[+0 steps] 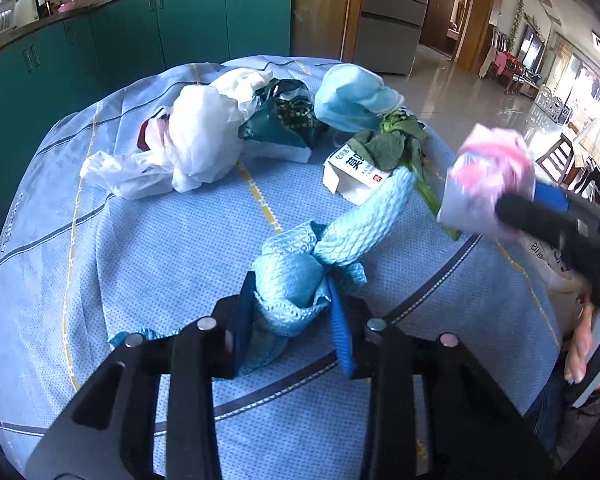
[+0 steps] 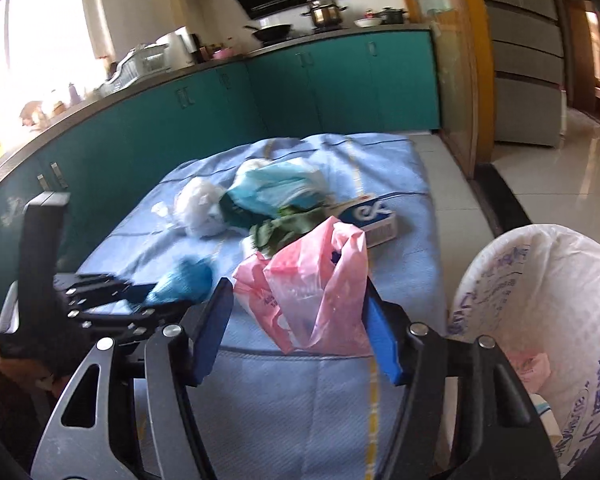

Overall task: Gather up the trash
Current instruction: 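Lift the pink bag with the right gripper while the left gripper lifts the blue cloth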

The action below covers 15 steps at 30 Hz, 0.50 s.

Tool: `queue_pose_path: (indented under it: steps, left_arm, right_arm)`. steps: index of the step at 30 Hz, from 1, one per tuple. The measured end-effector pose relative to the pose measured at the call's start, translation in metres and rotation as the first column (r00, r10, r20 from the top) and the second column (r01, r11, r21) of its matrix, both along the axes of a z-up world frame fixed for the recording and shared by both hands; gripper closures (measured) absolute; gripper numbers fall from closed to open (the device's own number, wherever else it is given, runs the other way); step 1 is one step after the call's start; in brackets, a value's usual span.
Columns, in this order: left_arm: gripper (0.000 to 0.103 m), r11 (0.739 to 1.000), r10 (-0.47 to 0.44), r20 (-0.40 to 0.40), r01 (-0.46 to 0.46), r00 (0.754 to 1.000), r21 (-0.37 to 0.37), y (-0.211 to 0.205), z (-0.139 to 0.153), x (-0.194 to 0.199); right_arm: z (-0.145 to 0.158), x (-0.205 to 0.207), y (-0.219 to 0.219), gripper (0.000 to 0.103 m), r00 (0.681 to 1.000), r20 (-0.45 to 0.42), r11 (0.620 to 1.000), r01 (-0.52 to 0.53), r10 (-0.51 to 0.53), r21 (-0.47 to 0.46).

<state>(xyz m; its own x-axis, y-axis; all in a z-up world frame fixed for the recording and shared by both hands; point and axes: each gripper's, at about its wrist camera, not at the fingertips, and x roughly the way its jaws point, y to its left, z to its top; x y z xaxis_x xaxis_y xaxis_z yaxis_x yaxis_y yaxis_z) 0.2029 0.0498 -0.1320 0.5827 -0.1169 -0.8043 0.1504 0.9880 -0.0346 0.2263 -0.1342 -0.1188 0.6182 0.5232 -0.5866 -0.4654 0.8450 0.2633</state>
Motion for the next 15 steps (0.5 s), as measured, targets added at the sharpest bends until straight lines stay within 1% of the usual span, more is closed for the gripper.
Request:
queue_pose_path:
  steps: [2, 4, 5, 6, 8, 11, 13, 15]
  left_arm:
    - [0.068, 1.0, 0.013, 0.003, -0.013, 1.0, -0.009, 0.004, 0.001, 0.0]
    - [0.067, 1.0, 0.02, 0.003, -0.02, 1.0, -0.012, 0.005, 0.002, 0.001]
    - [0.067, 1.0, 0.021, 0.003, -0.021, 1.0, -0.011, 0.005, 0.002, 0.001]
    - [0.065, 1.0, 0.02, 0.002, -0.02, 1.0, -0.011, 0.004, 0.001, 0.002]
    - [0.058, 1.0, 0.013, 0.0, -0.013, 1.0, -0.011, 0.004, 0.0, 0.003]
    - [0.052, 1.0, 0.0, 0.004, 0.0, 1.0, 0.003, -0.002, -0.001, 0.001]
    - [0.045, 1.0, 0.0, 0.001, 0.0, 1.0, 0.006, -0.002, -0.002, 0.001]
    - [0.045, 1.0, 0.003, -0.003, -0.003, 1.0, 0.01, 0.0, -0.004, 0.003]
  right_arm:
    - [-0.004, -0.003, 0.006, 0.04, 0.999, -0.021, 0.999, -0.03, 0.03, -0.034]
    - [-0.007, -0.006, 0.012, 0.035, 0.999, -0.024, 0.997, -0.033, 0.031, -0.074]
    - [-0.007, -0.007, 0.013, 0.029, 0.999, -0.02, 0.996, -0.031, 0.029, -0.082]
    - [-0.007, -0.007, 0.014, 0.024, 1.0, -0.016, 0.995, -0.027, 0.025, -0.092]
    - [-0.008, -0.006, 0.019, 0.02, 1.0, -0.01, 0.993, -0.008, 0.007, -0.118]
    - [-0.013, -0.002, 0.026, 0.019, 1.0, -0.024, 0.989, -0.006, 0.003, -0.149]
    - [-0.016, -0.001, 0.03, 0.019, 1.0, -0.027, 0.983, -0.006, 0.001, -0.183]
    - [-0.02, -0.001, 0.032, 0.019, 1.0, -0.026, 0.979, -0.011, 0.006, -0.202]
